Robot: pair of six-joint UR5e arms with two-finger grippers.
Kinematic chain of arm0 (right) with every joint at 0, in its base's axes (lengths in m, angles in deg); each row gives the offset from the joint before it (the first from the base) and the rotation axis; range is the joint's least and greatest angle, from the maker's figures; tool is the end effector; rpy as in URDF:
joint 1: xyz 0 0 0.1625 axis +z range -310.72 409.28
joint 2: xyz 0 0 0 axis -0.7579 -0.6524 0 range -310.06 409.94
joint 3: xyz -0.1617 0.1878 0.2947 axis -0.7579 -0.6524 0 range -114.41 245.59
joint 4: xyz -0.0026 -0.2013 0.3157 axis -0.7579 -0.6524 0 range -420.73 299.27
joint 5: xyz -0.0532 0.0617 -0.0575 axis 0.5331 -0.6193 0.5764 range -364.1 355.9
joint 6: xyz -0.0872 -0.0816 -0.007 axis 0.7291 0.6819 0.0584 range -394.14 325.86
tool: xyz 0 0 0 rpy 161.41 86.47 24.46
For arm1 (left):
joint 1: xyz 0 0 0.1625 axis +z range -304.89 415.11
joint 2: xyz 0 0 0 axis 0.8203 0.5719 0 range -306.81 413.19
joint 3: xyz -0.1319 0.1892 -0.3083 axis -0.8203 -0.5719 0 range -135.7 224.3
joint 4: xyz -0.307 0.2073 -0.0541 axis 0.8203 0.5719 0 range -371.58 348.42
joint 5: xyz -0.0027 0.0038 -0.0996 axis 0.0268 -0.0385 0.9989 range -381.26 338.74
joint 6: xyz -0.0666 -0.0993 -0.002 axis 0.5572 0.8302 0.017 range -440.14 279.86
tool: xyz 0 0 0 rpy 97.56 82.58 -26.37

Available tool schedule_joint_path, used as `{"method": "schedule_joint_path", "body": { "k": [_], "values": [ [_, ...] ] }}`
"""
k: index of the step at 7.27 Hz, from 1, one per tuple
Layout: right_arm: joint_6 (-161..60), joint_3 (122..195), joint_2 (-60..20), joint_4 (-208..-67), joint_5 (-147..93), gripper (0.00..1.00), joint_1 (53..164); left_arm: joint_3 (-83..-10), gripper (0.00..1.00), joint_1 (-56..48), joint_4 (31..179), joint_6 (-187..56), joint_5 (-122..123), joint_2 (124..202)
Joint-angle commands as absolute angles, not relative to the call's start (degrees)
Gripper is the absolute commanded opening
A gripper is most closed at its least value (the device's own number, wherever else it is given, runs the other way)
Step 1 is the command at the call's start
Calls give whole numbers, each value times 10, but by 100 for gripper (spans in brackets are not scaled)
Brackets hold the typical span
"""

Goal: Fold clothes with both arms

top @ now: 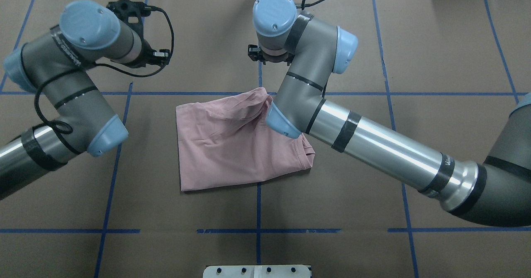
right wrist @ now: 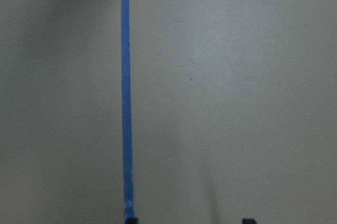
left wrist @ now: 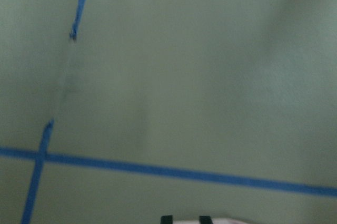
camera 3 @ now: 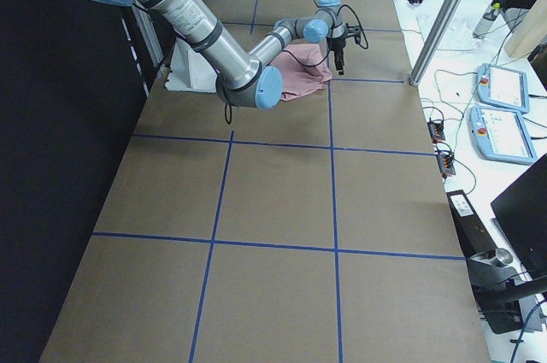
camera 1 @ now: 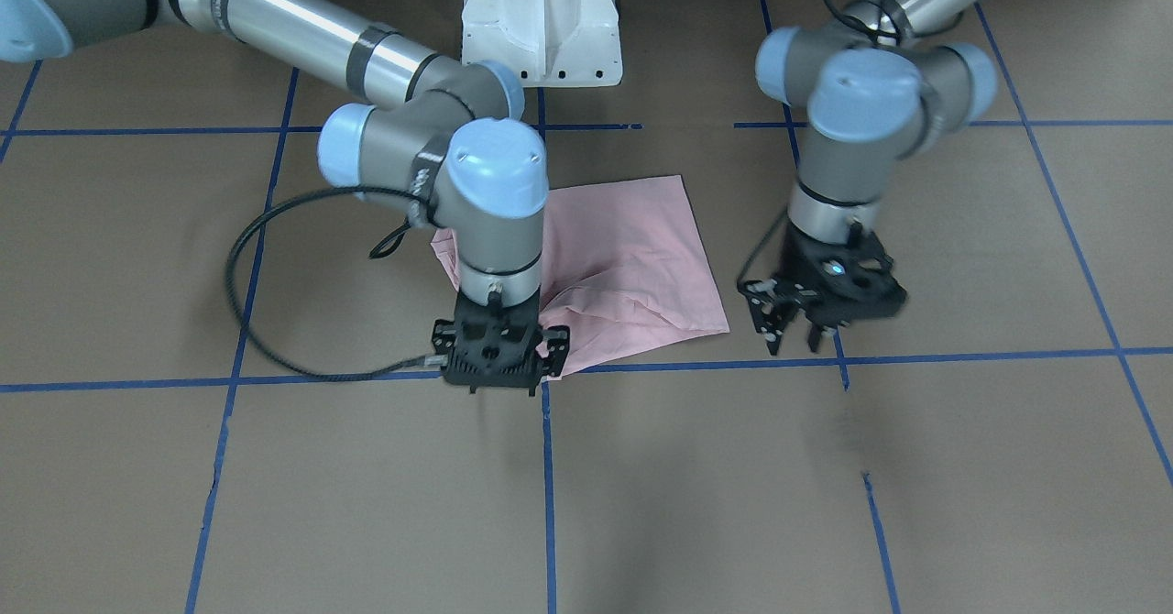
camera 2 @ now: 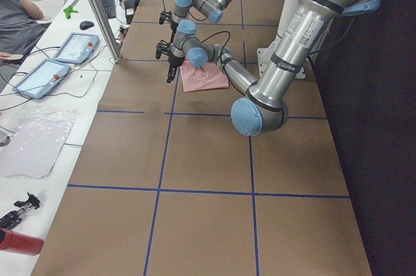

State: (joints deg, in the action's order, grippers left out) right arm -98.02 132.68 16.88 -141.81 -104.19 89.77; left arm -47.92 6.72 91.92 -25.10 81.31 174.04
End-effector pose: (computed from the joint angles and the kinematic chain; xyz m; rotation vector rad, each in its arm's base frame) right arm -0.5095 -0.5829 0.1951 0.2706 -0.7179 0.1724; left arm 0.3473 -0.5526 0.3101 0.3835 0.7427 -0.1314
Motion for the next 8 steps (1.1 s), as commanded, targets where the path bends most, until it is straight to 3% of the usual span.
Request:
{"method": "schedule_joint_path", "body": {
  "k": [1, 3, 4, 6, 8],
  "values": [
    [-923, 1318, 170, -1417, -1098, 100, 939, -466, 100, 26, 931, -342, 850, 1739],
    [-900, 1327, 163, -1421, -1134, 100, 957, -491, 100, 20, 923, -359, 866, 1734],
    [-861, 1367, 133, -1437, -1160, 100, 979, -526, 100, -11, 923, -435, 910, 1691],
    [-695, 1512, 27, -1538, -1218, 100, 1066, -577, 100, -134, 903, -654, 969, 1595],
    [-442, 1579, -70, -1626, -1258, 100, 1198, -552, 100, -276, 840, -904, 984, 1564]
  ]
}}
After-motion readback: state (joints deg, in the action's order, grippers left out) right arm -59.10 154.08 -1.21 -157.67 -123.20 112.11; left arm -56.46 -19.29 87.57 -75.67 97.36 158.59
